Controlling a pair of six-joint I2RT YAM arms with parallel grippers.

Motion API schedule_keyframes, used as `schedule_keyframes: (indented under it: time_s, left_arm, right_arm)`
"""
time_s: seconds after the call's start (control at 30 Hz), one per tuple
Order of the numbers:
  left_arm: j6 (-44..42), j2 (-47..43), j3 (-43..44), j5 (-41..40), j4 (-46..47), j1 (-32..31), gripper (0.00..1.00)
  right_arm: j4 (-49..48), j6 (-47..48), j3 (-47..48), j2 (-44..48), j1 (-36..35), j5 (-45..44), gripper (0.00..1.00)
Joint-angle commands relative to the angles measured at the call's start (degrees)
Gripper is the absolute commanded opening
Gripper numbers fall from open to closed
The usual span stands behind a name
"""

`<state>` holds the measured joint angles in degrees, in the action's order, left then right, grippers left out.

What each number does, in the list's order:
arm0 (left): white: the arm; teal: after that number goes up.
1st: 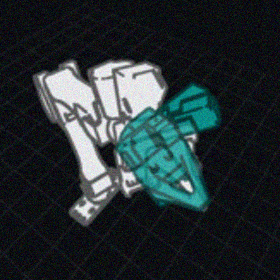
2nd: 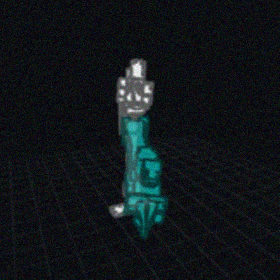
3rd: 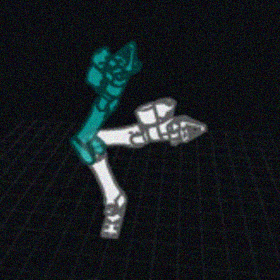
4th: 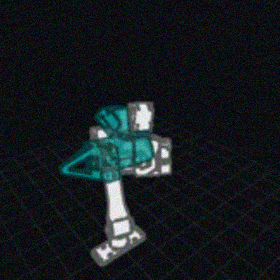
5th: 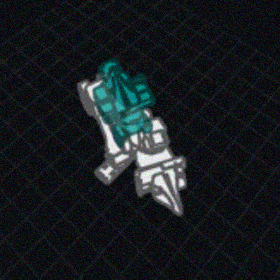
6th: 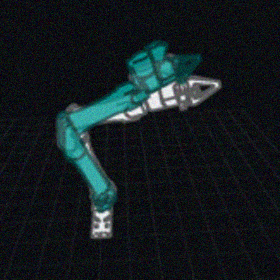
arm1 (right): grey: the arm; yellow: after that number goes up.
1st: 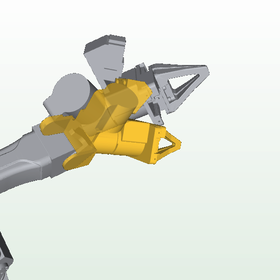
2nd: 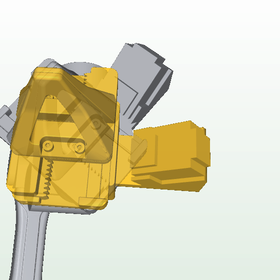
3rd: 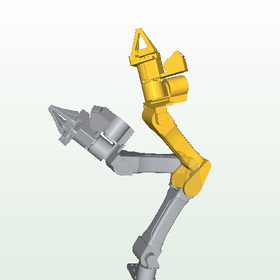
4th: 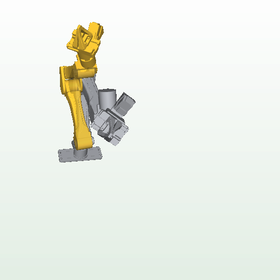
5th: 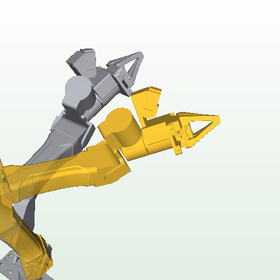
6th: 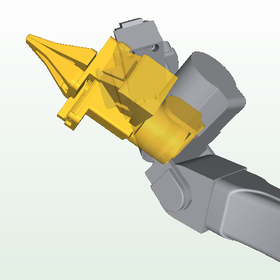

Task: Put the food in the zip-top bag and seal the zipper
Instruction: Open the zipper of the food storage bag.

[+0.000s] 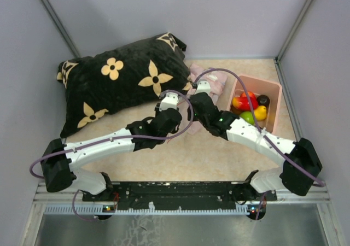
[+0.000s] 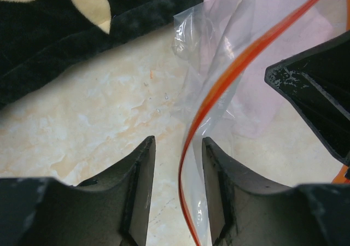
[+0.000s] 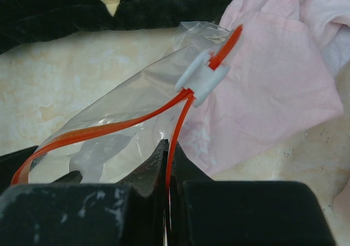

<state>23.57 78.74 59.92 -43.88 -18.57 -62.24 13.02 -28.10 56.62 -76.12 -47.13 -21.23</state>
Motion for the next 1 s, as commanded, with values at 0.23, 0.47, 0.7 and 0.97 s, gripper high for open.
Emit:
schedule_keyframes:
  time_s: [0.23,0.47,0.7,0.97]
  left_arm:
    - [-6.1,-1.9,6.4,-2.6,-4.1,0.7,0.07]
    - [-12.4,-6.0,8.4,-6.2,-7.3,1.6,0.00]
    - [-18.6,-5.9,10.0,-5.8,-8.9,2.4,0.00]
    - [-18.4,-6.8,7.8,5.4,-9.2,8.3,0.00]
  right_arm:
    - [-0.3,0.2,-1.5,4.1,-0.4,-2.3,0.00]
    - [0.2,0.4,-1.2,2.9,0.1,-1.8,0.00]
    - [0.9,0.5,-0.5,-0.3,0.3,-1.3,0.00]
    - [-0.5,1.1,-0.2,-3.5,0.6,-0.1,0.00]
